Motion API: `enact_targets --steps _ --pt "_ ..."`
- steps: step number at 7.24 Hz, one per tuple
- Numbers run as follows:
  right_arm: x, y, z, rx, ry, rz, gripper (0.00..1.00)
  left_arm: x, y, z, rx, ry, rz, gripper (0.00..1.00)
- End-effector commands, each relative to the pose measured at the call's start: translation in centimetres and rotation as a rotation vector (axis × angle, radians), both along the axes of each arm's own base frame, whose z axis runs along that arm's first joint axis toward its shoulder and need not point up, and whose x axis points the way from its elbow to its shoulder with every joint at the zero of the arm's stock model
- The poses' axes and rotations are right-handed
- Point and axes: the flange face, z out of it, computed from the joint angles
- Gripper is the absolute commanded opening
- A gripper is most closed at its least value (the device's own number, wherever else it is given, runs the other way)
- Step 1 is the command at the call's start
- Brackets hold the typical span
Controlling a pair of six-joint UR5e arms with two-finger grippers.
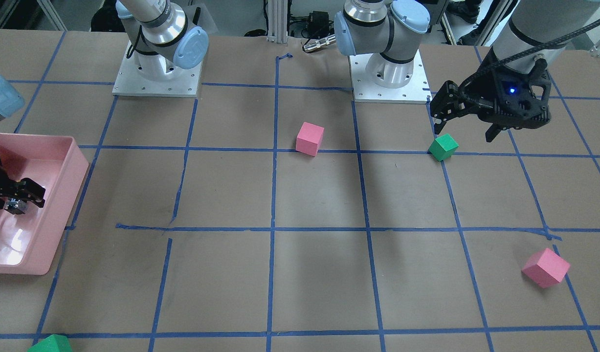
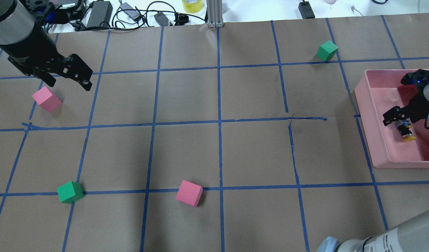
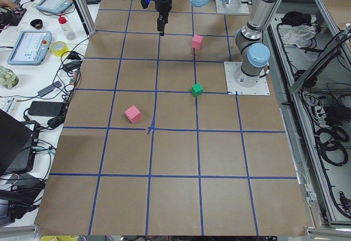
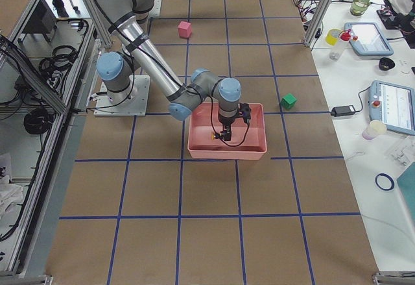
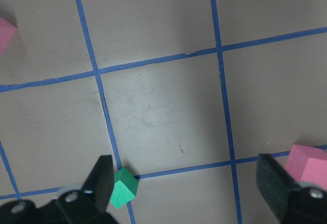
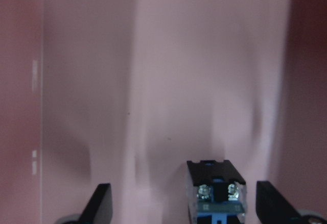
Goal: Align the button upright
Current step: 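Lift the button out of the tray with the right gripper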
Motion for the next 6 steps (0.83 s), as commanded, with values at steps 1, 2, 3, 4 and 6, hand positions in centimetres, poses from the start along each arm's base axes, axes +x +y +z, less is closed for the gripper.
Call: enact_targets --steps 1,2,3,4,6 --pt "0.02 0.03 -0.14 0.002 -0.001 0.0 0.95 0.17 -0.04 0.64 -0.013 -0.007 -0.076 1.0" --pt "0.0 0.07 -0.16 0.006 0.001 0.001 0.68 0.17 -0.04 0.47 -0.013 -0.007 -0.081 1.0" --pt "0.02 0.1 -0.19 0.008 -0.001 0.001 0.44 0.07 0.18 0.74 -0.017 -0.009 -0.081 1.0" --pt "0.05 0.11 -0.14 0.009 -0.003 0.001 0.27 0.0 0.07 1.05 -0.023 -0.009 -0.077 1.0" --pt "0.02 0.07 0.45 0.001 0.003 -0.014 0.08 -0.19 0.1 1.32 -0.029 0.001 -0.076 1.0"
